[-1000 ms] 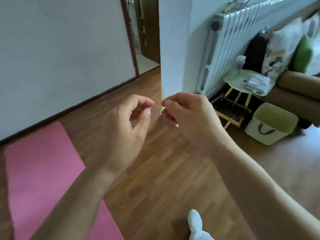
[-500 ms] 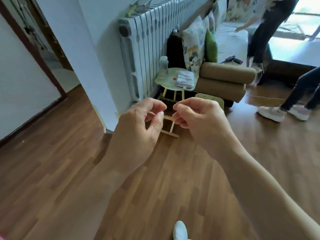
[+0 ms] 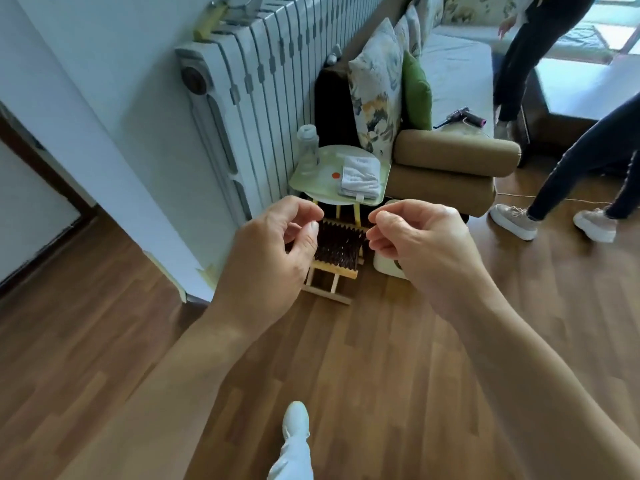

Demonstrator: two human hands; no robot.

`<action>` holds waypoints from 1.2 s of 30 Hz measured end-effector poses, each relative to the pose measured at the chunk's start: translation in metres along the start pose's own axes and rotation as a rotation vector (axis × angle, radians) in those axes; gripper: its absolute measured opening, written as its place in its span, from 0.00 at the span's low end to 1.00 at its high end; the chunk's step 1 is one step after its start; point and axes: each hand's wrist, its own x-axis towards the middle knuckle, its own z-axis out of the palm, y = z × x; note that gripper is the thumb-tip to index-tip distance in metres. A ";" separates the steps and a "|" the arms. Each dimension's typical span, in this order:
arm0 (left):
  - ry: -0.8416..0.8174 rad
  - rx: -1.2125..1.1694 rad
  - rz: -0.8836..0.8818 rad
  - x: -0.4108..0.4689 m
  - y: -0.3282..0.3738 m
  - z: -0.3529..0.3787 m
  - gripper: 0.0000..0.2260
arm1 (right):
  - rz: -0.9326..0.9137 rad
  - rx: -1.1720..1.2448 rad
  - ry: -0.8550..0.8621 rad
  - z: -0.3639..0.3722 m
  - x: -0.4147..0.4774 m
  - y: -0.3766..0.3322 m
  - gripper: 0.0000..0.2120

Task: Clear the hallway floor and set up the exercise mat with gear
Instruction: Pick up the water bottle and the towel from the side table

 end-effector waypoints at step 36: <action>-0.386 0.400 -0.527 0.473 -0.404 0.305 0.18 | 0.469 -0.452 0.072 0.067 0.578 0.273 0.13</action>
